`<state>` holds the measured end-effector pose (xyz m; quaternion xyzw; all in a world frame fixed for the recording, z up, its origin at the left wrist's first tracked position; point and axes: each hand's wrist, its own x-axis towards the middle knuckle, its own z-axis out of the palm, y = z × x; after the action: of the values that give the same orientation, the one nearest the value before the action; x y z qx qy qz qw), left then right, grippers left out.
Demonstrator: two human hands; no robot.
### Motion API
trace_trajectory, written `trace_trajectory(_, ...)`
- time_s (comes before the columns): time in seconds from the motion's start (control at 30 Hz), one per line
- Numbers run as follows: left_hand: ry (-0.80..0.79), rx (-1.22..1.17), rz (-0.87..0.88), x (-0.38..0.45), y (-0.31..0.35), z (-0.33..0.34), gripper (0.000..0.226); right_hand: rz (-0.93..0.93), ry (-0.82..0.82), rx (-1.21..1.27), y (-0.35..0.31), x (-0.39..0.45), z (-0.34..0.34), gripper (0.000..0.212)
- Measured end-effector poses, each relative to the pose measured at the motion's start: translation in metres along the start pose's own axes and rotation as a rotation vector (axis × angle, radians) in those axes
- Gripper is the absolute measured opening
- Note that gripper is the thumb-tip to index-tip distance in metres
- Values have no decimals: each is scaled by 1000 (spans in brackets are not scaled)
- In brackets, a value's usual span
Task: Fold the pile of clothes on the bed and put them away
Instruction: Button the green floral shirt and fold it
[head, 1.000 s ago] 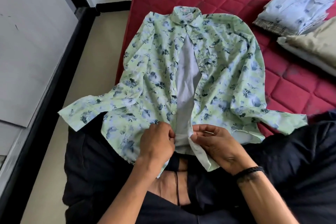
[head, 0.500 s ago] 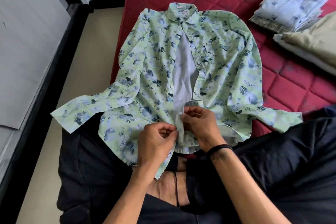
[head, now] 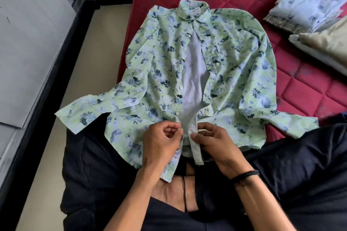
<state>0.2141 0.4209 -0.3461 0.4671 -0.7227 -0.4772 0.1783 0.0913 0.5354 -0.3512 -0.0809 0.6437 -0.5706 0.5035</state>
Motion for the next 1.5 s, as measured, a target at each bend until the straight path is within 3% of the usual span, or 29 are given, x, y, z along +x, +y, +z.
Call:
trace_trajectory(0.07, 4, -12, 3, 0, 0, -1, 10, 20, -47, 107, 0, -10, -2, 20)
trace_trajectory(0.17, 3, -14, 10, -1, 3, -2, 10, 3, 6, 192, -2, -15, -3, 23)
trace_trajectory(0.33, -25, -33, 26, -1, 6, -3, 10, -178, 212, -3, -5, -14, 0, 32)
trace_trajectory(0.43, -26, -35, 46, 0, 7, -2, 9, -261, 257, -51, -7, -13, 2, 22)
trace_trajectory(0.57, -22, -39, 67, 0, 10, -1, 9, -318, 265, -107, -9, -18, 1, 40)
trace_trajectory(0.77, -13, -79, 84, -1, 13, -2, 8, -415, 316, -260, -4, -18, 1, 21)
trace_trajectory(0.93, -3, -81, 85, 0, 14, -2, 8, -426, 302, -252, -4, -15, -1, 18)
trace_trajectory(1.03, 0, -81, 94, -1, 15, -2, 8, -392, 373, -248, -2, -9, -3, 10)
trace_trajectory(1.23, -1, -91, 88, -2, 15, -1, 8, -443, 413, -231, -2, -12, -5, 4)
trace_trajectory(1.5, 10, -109, 93, -4, 17, 1, 9, -522, 465, -430, -1, -15, 8, 5)
